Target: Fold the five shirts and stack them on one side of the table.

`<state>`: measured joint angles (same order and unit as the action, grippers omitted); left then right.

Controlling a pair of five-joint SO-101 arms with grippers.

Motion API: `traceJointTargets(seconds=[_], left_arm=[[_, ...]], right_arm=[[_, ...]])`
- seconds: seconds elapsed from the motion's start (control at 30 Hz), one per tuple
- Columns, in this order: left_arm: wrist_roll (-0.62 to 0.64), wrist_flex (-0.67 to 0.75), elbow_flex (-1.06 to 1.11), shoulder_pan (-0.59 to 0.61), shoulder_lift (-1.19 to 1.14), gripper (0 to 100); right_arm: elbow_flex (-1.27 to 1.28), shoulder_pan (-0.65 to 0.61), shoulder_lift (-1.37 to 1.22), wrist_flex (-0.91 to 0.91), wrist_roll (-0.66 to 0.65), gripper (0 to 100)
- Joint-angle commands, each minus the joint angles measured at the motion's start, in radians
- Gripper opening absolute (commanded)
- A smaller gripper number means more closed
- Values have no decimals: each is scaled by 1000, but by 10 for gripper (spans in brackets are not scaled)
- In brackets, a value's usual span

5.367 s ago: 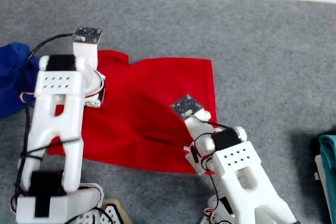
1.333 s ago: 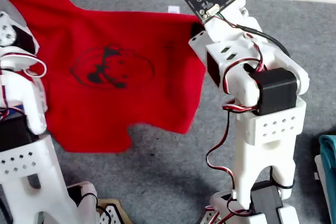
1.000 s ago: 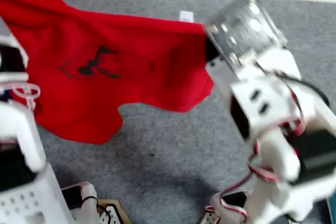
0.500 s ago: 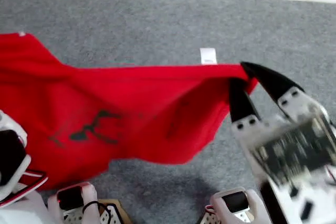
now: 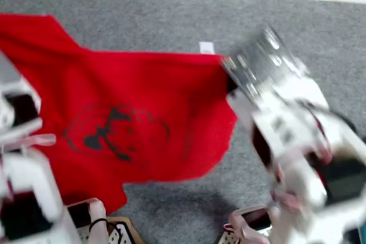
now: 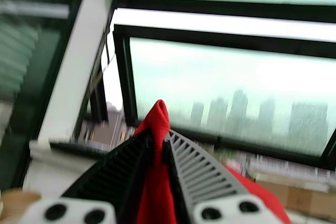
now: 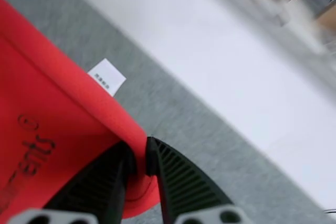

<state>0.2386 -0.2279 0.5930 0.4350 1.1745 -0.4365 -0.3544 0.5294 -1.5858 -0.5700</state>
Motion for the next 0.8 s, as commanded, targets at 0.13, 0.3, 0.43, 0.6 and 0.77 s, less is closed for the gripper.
traceJointTargets(seconds=[0.13, 0.3, 0.43, 0.6, 0.77], left_arm=[[8, 273, 39, -18, -387, 7], [3, 442, -8, -18, -710, 7], [3, 496, -87, -16, -929, 7], [5, 489, -125, -16, -1017, 7], [8, 281, -58, -33, -920, 7]], right_arm=[[143, 12, -217, 298, -8, 7], [252, 2, -363, 572, -8, 7], [297, -4, -469, 719, -8, 7], [298, -4, -539, 742, -8, 7], [331, -5, -538, 688, -8, 7]])
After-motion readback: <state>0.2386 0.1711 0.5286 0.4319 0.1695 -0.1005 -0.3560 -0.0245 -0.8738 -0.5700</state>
